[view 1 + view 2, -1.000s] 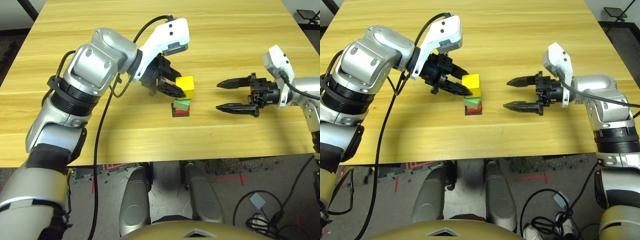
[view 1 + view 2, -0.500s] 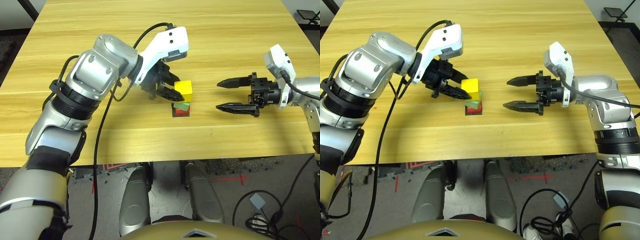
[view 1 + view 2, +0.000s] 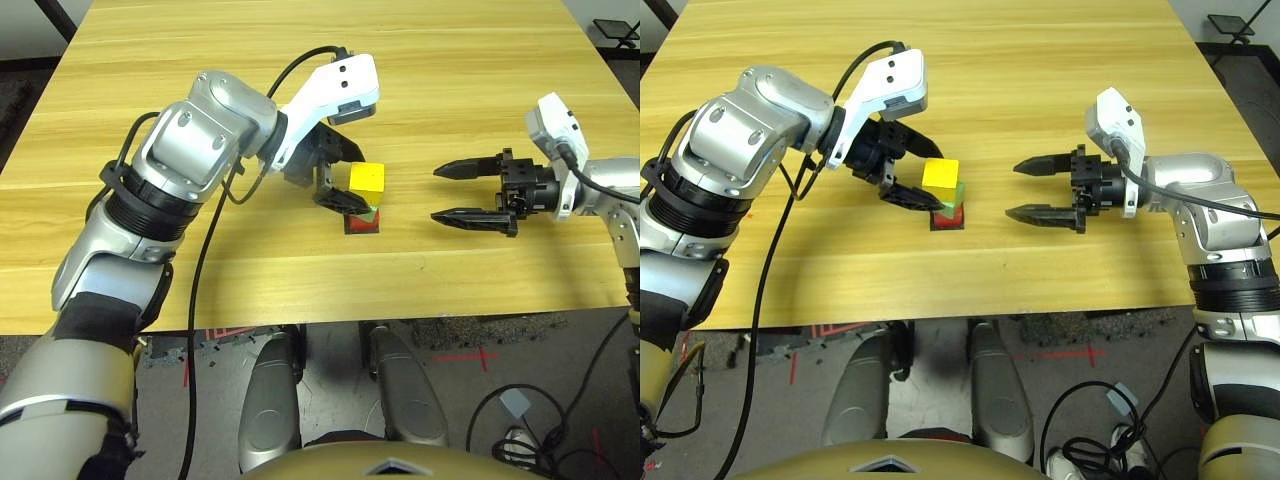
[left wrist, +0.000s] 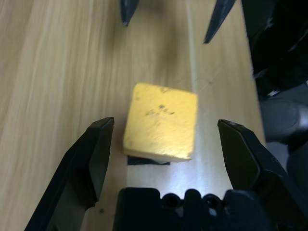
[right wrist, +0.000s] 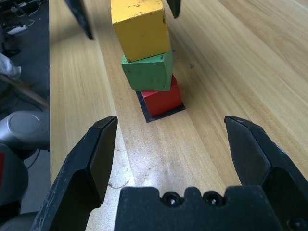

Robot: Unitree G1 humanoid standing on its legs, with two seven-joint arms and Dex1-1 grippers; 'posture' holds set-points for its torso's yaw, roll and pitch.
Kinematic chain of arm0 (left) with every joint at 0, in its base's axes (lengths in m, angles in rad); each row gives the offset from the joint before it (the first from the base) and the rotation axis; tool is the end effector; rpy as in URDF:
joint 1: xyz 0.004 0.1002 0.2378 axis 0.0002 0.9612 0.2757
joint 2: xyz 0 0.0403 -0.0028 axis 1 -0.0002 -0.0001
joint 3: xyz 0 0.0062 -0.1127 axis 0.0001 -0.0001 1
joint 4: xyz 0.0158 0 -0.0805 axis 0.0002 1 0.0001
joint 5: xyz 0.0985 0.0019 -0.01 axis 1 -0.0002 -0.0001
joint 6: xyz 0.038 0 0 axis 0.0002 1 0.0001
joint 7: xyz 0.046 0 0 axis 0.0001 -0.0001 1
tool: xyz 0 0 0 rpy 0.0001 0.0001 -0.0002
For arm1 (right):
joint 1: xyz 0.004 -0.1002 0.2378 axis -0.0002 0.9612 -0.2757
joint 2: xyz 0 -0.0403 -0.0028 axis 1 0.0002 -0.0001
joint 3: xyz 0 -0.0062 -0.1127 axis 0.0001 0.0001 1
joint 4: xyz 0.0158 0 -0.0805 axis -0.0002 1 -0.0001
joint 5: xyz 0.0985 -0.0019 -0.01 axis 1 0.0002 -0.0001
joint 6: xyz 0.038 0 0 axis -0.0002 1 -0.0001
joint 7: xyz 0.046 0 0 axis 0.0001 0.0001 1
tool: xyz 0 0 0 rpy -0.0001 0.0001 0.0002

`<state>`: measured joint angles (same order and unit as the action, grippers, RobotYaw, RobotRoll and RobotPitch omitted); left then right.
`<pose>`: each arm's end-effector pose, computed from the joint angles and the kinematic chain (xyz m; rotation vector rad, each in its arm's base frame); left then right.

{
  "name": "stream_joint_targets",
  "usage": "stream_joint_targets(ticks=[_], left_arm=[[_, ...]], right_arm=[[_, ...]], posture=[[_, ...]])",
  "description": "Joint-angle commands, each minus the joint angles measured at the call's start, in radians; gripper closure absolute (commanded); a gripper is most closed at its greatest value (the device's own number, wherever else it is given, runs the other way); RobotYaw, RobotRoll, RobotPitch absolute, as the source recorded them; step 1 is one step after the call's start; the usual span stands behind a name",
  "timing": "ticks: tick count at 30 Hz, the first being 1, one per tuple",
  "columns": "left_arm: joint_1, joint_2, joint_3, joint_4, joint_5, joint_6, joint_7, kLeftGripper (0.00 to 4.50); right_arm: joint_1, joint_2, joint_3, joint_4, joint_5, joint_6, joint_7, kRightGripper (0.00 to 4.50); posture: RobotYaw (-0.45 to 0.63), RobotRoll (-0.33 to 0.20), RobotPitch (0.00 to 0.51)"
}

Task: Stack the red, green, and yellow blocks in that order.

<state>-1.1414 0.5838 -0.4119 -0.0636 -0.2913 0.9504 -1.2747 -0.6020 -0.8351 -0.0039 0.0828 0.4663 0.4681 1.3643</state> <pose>0.3030 0.1224 0.2882 0.6232 0.3272 -1.4518 0.2826 -0.2752 0.2160 -0.3280 0.1633 1.2764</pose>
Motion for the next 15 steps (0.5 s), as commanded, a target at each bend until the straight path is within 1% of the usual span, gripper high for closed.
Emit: stream_joint_targets(ticks=[1, 4, 5, 7, 9, 11, 13, 15], left_arm=[[-0.013, -0.024, 0.143, -0.033, -0.104, 0.129, 0.056, 0.03], [-0.036, -0.066, 0.313, -0.018, -0.178, 0.255, 0.161, 0.03], [-0.036, -0.077, 0.364, -0.015, -0.191, 0.29, 0.205, 0.03], [-0.008, -0.105, 0.462, -0.016, -0.183, 0.311, 0.323, 0.03], [0.066, -0.13, 0.531, -0.033, -0.147, 0.234, 0.439, 0.03], [0.167, -0.154, 0.583, -0.051, -0.093, 0.106, 0.557, 0.03], [0.282, -0.182, 0.616, -0.058, -0.016, -0.098, 0.674, 0.03], [0.402, -0.223, 0.653, -0.062, 0.034, -0.245, 0.781, 0.03]], right_arm=[[-0.007, -0.008, -0.037, 0.021, 0.023, 0.001, 0.005, 0.0], [-0.041, 0.0, -0.09, 0.071, 0.059, 0.032, -0.03, 0.0], [-0.054, 0.003, -0.11, 0.093, 0.065, 0.036, -0.05, 0.0], [-0.08, 0.016, -0.16, 0.154, 0.055, 0.022, -0.13, 0.0], [-0.083, 0.037, -0.201, 0.222, 0.022, -0.042, -0.217, 0.0], [-0.065, 0.071, -0.245, 0.286, -0.016, -0.11, -0.339, 0.0], [-0.046, 0.105, -0.289, 0.342, -0.039, -0.198, -0.429, 0.0], [-0.027, 0.132, -0.323, 0.398, -0.053, -0.289, -0.481, 0.0]], posture=[[0.0, 0.07, 0.254], [0.02, 0.063, 0.247], [0.02, 0.061, 0.245], [0.03, 0.052, 0.243], [0.03, 0.04, 0.243], [0.04, 0.028, 0.24], [0.04, 0.017, 0.237], [0.04, 0.009, 0.237]])
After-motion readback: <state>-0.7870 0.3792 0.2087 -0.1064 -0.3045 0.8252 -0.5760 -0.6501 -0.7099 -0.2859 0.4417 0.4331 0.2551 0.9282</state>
